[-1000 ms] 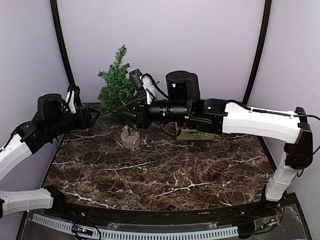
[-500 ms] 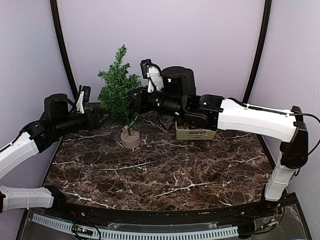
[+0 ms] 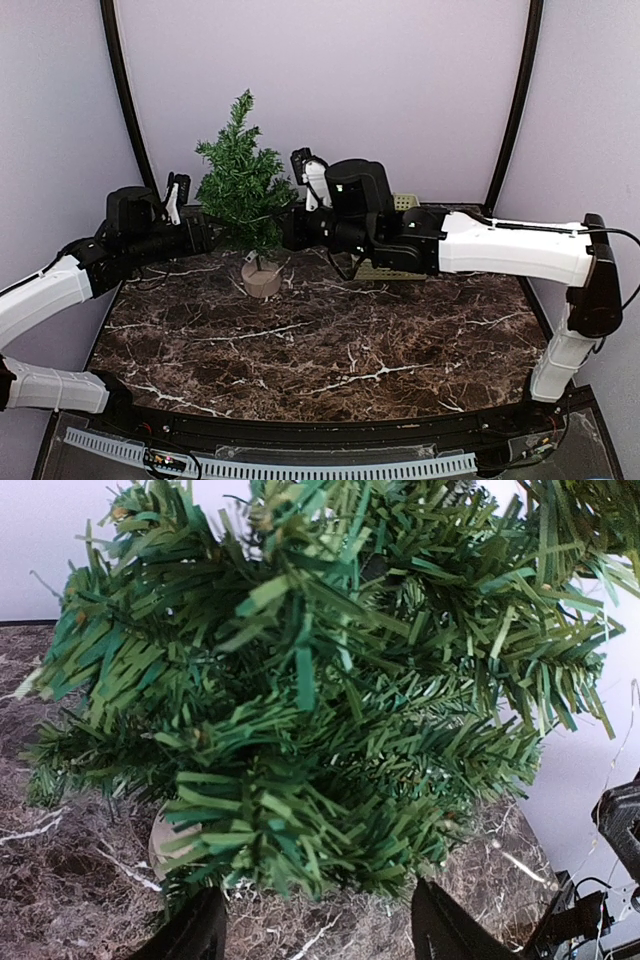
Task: Decorate the small christmas tree
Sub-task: Wrap the side of the string light in the gap of the branches.
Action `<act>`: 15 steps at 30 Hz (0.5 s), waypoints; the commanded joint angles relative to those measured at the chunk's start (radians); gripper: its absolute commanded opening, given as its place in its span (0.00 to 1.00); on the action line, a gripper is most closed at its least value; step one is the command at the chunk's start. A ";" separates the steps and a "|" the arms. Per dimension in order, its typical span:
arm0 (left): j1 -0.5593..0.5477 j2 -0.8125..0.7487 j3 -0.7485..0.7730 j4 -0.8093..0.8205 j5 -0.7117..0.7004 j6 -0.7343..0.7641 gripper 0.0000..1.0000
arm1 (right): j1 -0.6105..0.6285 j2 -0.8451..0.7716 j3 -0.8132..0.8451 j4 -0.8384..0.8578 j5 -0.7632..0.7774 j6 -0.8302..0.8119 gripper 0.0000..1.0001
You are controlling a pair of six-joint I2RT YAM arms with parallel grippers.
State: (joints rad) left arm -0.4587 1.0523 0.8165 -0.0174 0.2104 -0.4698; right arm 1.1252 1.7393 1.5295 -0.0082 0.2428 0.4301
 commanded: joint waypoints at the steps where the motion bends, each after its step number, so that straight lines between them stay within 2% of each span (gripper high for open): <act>1: -0.002 -0.007 0.020 0.038 -0.039 -0.023 0.66 | -0.001 -0.071 -0.038 0.036 -0.005 0.014 0.00; 12: -0.003 0.041 0.033 0.088 -0.003 -0.025 0.71 | -0.002 -0.078 -0.074 0.026 -0.003 0.025 0.00; 14: -0.003 0.039 0.035 0.077 -0.012 -0.023 0.67 | -0.001 -0.080 -0.080 0.026 -0.007 0.028 0.00; 15: -0.003 0.037 0.033 0.067 -0.020 -0.023 0.60 | -0.001 -0.082 -0.085 0.026 -0.007 0.029 0.00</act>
State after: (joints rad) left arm -0.4587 1.0946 0.8196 0.0372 0.2012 -0.4969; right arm 1.1252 1.6905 1.4639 -0.0093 0.2394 0.4450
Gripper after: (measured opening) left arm 0.679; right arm 0.004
